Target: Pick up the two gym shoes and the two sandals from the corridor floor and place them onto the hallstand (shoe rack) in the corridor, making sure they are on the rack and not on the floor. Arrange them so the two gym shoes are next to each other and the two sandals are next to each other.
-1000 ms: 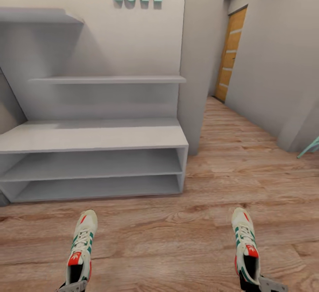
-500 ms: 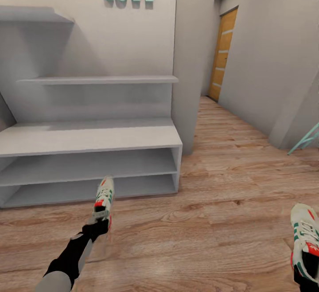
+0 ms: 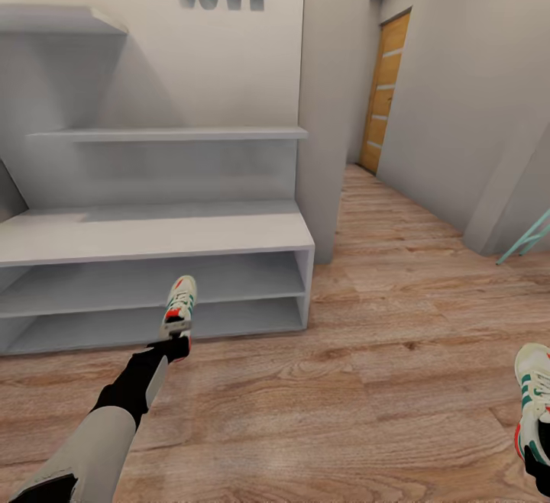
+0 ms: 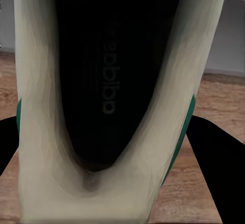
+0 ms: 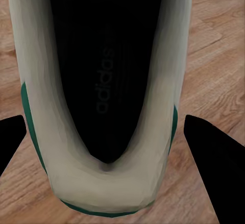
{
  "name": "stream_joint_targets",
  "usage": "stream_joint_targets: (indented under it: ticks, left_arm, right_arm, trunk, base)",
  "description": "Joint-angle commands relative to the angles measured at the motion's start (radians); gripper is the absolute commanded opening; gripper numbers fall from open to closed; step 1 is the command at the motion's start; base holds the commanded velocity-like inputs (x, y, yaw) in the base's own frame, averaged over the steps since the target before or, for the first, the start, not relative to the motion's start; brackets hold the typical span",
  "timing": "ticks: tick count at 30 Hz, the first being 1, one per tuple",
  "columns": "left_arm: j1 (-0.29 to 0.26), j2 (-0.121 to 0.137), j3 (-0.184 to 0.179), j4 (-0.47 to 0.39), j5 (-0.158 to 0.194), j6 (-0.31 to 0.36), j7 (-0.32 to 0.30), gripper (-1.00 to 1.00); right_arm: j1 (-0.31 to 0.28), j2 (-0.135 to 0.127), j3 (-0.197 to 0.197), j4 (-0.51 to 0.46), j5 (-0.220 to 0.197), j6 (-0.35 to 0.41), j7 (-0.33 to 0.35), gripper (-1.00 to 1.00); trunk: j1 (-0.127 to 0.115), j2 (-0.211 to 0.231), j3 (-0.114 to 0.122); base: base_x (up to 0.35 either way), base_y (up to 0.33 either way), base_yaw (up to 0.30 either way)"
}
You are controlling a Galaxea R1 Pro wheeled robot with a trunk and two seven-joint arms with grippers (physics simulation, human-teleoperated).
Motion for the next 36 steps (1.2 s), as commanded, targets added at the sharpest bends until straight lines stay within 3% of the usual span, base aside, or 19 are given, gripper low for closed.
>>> stream_joint_targets:
  ticks: [1,12,17,25,36]
  left_arm:
    - [-0.002,-0.001,0.003,-0.002,-0.010,0.009,0.005,-1.00]
    - [-0.005,-0.001,0.002,0.000,-0.010,0.015,0.025,-1.00]
    - [-0.002,0.007,0.008,-0.004,-0.006,0.000,0.053,-1.00]
    - [-0.025,0.010,0.006,0.000,-0.014,0.025,0.028,-1.00]
    - [-0.088,0.011,-0.001,-0.003,-0.015,0.087,0.099,-1.00]
  right_arm:
    - [-0.001,0.001,-0.007,-0.001,0.007,-0.003,0.008,-1.00]
    - [-0.001,0.001,-0.005,-0.003,0.010,-0.006,0.008,-1.00]
    - [-0.001,0.005,-0.006,-0.002,0.010,-0.007,0.006,-1.00]
    - [-0.001,0.013,-0.005,-0.002,0.011,-0.007,0.006,-1.00]
    - [-0.002,0.012,-0.006,-0.002,0.011,-0.007,0.006,-1.00]
  trunk:
    - [0.004,-0.008,-0.005]
    - [0.046,-0.085,-0.048]
    - [0.046,-0.085,-0.048]
    - [0.046,-0.085,-0.048]
    - [0.046,-0.085,-0.048]
  base:
    - [0.000,0.000,0.000]
    - [0.000,0.000,0.000]
    - [0.000,0.000,0.000]
    - [0.000,0.000,0.000]
    - [0.000,0.000,0.000]
